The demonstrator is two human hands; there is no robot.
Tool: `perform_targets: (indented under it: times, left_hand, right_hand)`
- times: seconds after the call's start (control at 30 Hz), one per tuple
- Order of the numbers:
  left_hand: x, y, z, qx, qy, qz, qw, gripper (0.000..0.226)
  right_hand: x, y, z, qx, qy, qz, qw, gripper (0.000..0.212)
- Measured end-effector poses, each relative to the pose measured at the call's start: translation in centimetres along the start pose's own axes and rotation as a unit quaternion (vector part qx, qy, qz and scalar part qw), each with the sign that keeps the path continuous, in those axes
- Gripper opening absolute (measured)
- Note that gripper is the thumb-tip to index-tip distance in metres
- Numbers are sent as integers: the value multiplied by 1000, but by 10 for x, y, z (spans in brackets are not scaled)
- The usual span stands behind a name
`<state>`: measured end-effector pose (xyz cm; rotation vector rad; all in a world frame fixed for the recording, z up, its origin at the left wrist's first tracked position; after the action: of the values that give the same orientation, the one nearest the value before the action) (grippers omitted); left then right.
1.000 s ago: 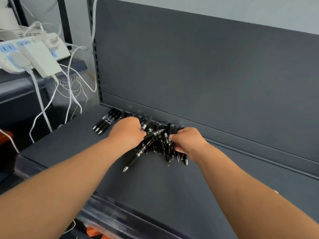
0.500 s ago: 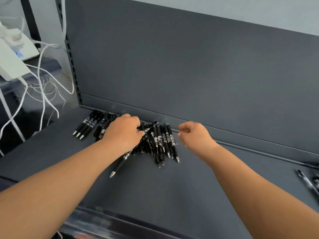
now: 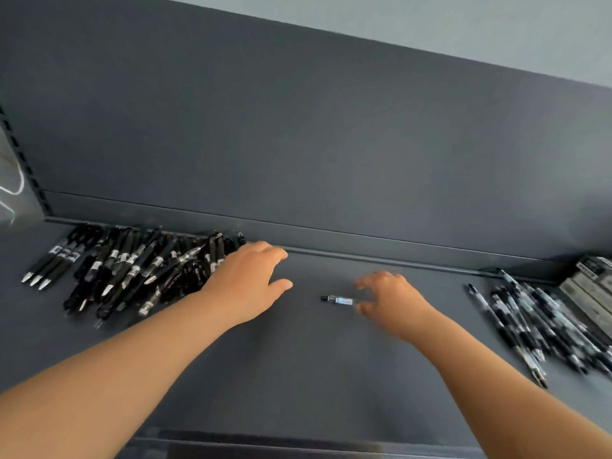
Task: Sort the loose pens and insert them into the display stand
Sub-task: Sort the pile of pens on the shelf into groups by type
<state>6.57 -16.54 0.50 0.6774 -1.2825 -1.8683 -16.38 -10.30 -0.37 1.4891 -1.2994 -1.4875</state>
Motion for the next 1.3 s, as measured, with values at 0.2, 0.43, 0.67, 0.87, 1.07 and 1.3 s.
perform_targets:
  times: [0.2, 0.43, 0.67, 0.87, 1.07, 1.3]
  left_hand:
    - [12, -19, 40, 9, -5, -19, 1000, 50]
    - [28, -36, 103, 12, -18, -22, 1000, 49]
    - [49, -59, 167, 9, -30, -48, 998, 48]
    - [62, -81, 214, 7, -46, -56, 997, 49]
    - [72, -102, 257, 2, -56, -57, 997, 49]
    - [78, -116, 301, -45, -9, -82, 996, 51]
  right_hand:
    - [-11, -21, 29, -4, 4, 54, 999, 19]
    - [-36, 0, 90, 68, -44, 121, 989, 18]
    - [-63, 19, 184, 77, -136, 174, 972, 19]
    - [-73, 9, 235, 76, -163, 160, 971, 3]
    - [-80, 4, 257, 87, -116, 145, 979, 21]
    - [-96, 11, 278, 113, -79, 213, 967, 19]
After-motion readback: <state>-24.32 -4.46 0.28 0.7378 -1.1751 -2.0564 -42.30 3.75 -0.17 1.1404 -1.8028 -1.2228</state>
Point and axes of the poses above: each hand's wrist, its own x-axis towards the middle knuckle, its own y-axis out of the back of the hand, z = x × y, the point moved 1 cm from there along x, towards the middle knuckle, and after that the axes turned 12 degrees about -z, right-handed, at the moved point
